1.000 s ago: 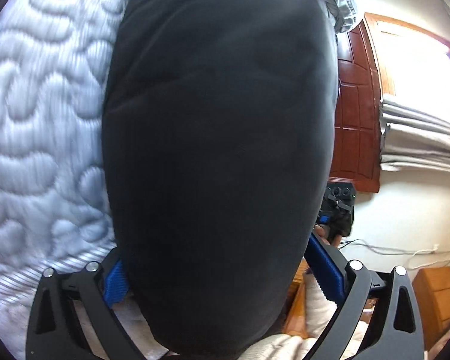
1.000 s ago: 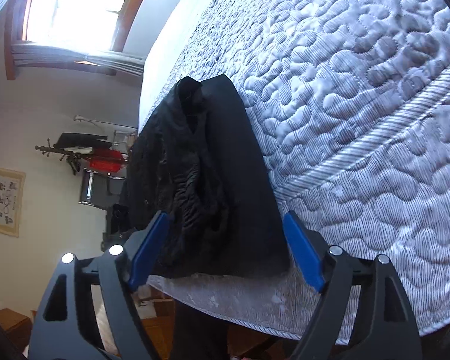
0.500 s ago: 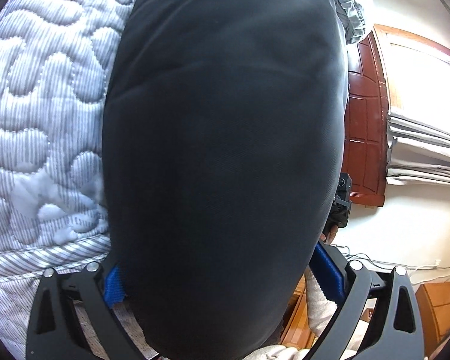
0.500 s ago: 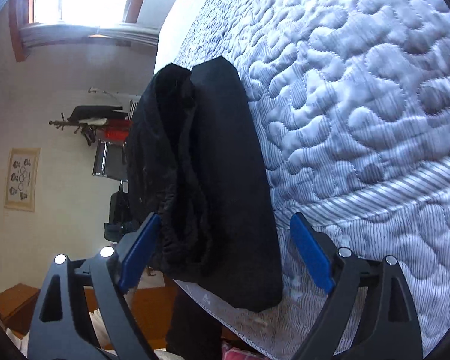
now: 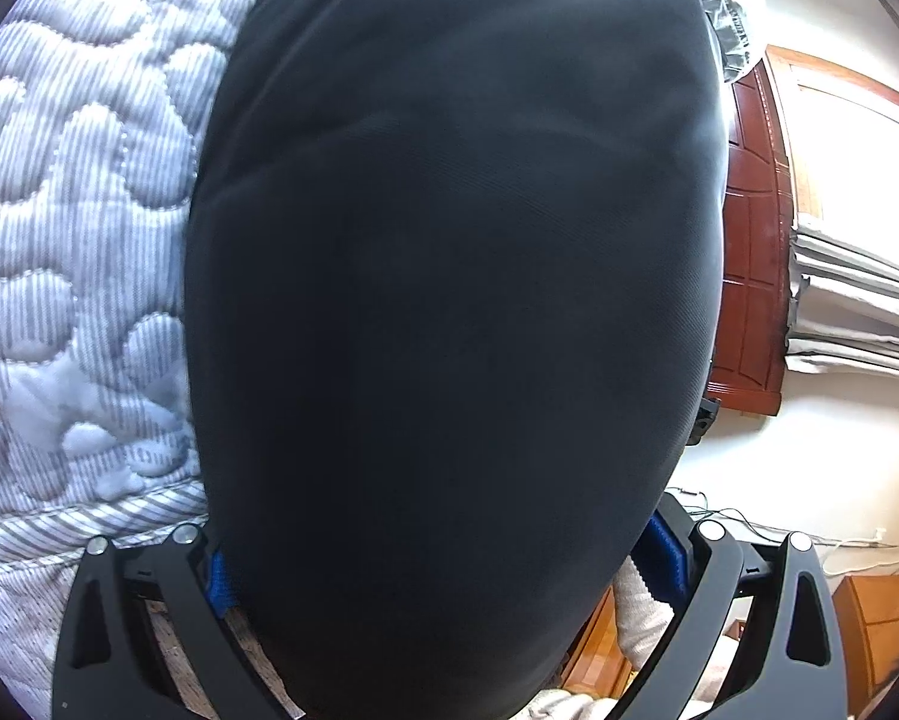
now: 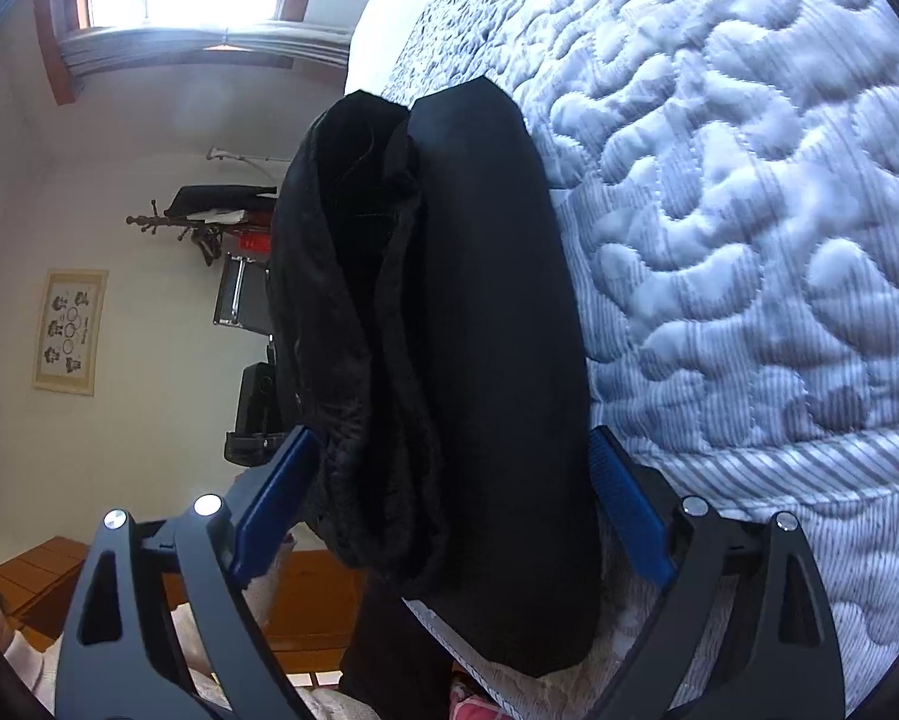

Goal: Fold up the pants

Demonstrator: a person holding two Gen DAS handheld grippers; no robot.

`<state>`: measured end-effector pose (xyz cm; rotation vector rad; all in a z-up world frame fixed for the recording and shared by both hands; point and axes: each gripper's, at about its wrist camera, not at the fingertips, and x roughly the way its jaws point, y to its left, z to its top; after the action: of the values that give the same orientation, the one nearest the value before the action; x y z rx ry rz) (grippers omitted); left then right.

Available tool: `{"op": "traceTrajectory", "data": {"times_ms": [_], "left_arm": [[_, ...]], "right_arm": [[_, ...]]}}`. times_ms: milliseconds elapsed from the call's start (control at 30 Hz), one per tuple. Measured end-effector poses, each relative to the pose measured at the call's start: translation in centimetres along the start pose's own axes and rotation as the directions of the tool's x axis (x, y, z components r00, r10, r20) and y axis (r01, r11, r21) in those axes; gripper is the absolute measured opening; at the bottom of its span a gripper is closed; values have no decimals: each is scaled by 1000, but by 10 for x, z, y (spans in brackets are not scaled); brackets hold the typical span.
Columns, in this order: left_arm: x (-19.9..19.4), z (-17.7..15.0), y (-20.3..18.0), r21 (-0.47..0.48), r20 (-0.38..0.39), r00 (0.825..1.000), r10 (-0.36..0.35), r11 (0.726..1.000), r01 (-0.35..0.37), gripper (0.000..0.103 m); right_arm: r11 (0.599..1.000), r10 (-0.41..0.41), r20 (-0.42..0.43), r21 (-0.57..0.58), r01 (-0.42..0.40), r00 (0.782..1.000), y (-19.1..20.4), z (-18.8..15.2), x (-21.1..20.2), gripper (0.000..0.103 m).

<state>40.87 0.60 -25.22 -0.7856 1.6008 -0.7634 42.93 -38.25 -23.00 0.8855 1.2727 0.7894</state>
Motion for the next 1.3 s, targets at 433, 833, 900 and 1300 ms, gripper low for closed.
{"op": "traceTrajectory", "data": {"times_ms": [433, 833, 900, 1300], "left_arm": [[22, 13, -31, -71, 0, 998, 57, 996, -57, 100], [14, 3, -50, -33, 91, 992, 86, 996, -83, 77], [12, 1, -56, -21, 105, 991, 81, 997, -79, 73], [12, 1, -58, 63, 156, 987, 42, 997, -52, 55]], "right_arm": [[996, -86, -80, -41, 83, 993, 17, 11, 40, 94], [993, -91, -2, -74, 91, 996, 43, -4, 33, 44], [993, -86, 7, -82, 86, 996, 50, -6, 33, 41], [989, -99, 32, -107, 102, 995, 69, -7, 39, 39]]}}
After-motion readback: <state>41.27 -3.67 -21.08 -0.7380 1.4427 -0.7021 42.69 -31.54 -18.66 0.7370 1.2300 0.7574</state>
